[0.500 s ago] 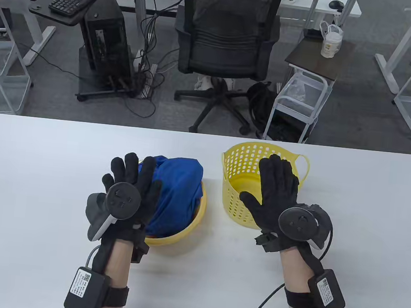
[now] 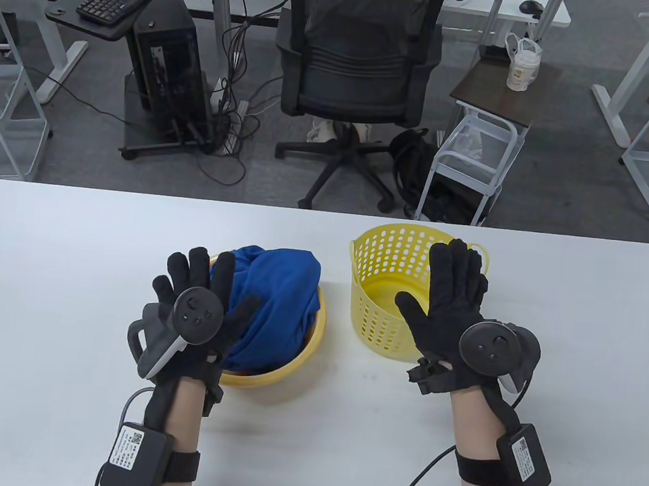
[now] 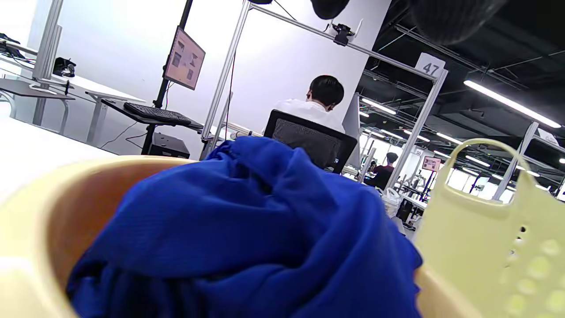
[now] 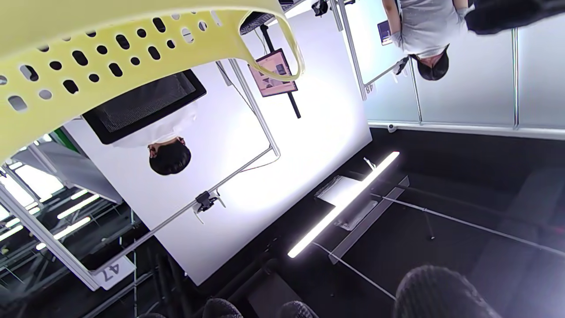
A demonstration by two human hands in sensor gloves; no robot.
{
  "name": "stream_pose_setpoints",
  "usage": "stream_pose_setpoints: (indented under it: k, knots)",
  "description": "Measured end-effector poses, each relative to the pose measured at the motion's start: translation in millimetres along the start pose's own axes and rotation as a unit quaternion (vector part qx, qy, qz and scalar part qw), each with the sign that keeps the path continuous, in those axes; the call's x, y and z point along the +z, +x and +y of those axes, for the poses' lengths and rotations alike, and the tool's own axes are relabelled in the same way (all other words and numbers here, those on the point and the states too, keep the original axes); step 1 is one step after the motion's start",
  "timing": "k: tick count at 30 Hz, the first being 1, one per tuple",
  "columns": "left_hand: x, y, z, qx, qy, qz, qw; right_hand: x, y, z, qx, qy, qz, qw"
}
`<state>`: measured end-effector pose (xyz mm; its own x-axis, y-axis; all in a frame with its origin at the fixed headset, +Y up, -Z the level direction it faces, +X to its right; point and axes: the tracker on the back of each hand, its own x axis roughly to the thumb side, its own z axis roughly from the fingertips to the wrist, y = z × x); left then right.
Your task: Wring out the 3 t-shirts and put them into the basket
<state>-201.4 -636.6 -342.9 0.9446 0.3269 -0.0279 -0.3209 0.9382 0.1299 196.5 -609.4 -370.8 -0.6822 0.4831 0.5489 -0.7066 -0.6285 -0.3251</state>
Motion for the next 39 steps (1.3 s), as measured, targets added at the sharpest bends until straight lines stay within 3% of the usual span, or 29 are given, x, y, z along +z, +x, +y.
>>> stream_pose_setpoints:
  k: [4,6,9,12,14,16,17,19,20,22,24,29,31,33,35,37,39]
  knots:
    - [-9.5,-11.5,-13.6,-0.025,-0.061,0.028,0.997,-1.5,-4.3,0.7,-0.016,-0.001,0.009,1.0]
    - [-14.0,-13.0,-21.7,-0.058,-0.123,0.05,0.989,-2.3,-5.0,0.5,-0.02,-0.003,0.01,1.0]
    - [-16.7,-11.8,-34.8,-0.138,-0.152,0.095,0.974,-3.6,-4.8,0.8,-0.03,-0.006,0.011,0.999]
    - [-14.1,-9.1,-34.5,-0.159,-0.135,0.109,0.972,-2.7,-2.1,0.1,-0.04,-0.004,0.01,0.999]
    - [-7.9,-5.9,-21.6,-0.134,-0.097,0.104,0.981,-2.2,1.3,-3.0,-0.044,-0.008,0.007,0.999]
    - [1.6,-5.7,-3.8,-0.058,-0.029,0.096,0.993,-1.7,5.0,-6.3,-0.053,-0.016,0.004,0.998]
    - [6.6,-7.8,5.8,0.019,0.008,0.098,0.995,-1.4,7.1,-8.0,-0.06,-0.017,0.003,0.998]
    - [11.5,-11.6,22.8,0.233,0.043,0.077,0.968,-0.7,10.9,-10.6,-0.075,-0.017,0.002,0.997]
    - [12.5,-11.6,28.6,0.293,0.043,0.064,0.953,-0.6,11.8,-10.8,-0.08,-0.015,0.001,0.997]
    - [17.3,-6.3,46.7,0.432,0.044,0.003,0.901,-0.7,14.4,-10.0,-0.093,-0.006,-0.004,0.996]
    - [22.7,9.2,66.5,0.515,0.047,-0.053,0.854,-0.9,18.0,-5.7,-0.103,0.016,-0.006,0.995]
    - [34.9,57.5,110.5,0.553,0.032,-0.167,0.816,-0.8,33.9,15.9,-0.084,0.103,-0.04,0.99]
    - [40.3,78.6,127.2,0.576,0.018,-0.213,0.789,-1.0,41.1,22.3,-0.061,0.125,-0.059,0.988]
    - [46.8,100.5,145.3,0.609,0.008,-0.26,0.75,-0.8,46.1,26.6,-0.036,0.147,-0.072,0.986]
    - [51.0,114.5,157.4,0.621,0.0,-0.285,0.73,-0.2,48.5,32.2,-0.033,0.18,-0.083,0.98]
    - [55.4,128.3,166.3,0.621,-0.017,-0.324,0.714,2.2,52.3,44.3,-0.061,0.232,-0.093,0.966]
    - [61.8,142.9,171.9,0.639,-0.048,-0.357,0.68,6.5,62.9,63.9,-0.14,0.298,-0.099,0.939]
